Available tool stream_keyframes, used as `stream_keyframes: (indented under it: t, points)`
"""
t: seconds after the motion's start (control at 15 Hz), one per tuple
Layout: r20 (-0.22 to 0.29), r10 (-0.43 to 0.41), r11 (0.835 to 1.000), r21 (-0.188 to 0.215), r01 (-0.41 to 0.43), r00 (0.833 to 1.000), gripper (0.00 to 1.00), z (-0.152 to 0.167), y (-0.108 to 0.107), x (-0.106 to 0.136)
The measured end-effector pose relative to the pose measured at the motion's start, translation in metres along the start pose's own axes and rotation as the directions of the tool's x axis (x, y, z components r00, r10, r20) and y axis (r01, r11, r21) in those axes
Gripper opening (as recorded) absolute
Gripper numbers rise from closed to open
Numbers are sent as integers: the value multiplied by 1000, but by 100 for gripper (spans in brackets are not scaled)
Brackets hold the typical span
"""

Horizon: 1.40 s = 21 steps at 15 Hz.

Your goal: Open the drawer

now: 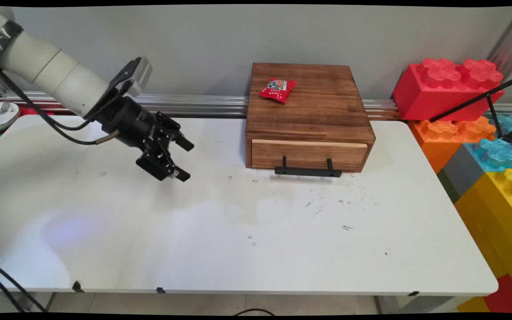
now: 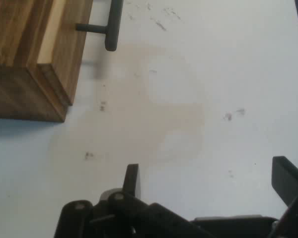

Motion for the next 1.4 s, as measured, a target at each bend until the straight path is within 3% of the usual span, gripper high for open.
stream_keyframes:
  t: [0.33,0.73,1.13,1.4]
  points:
    - [-5,13,1000,17,-13,1000,100,0,-7,20]
    - [-27,24,998,63,-22,999,100,11,-20,76]
    - [13,89,991,102,-90,996,100,63,-36,147]
    - [56,144,986,81,-148,988,100,107,-41,175]
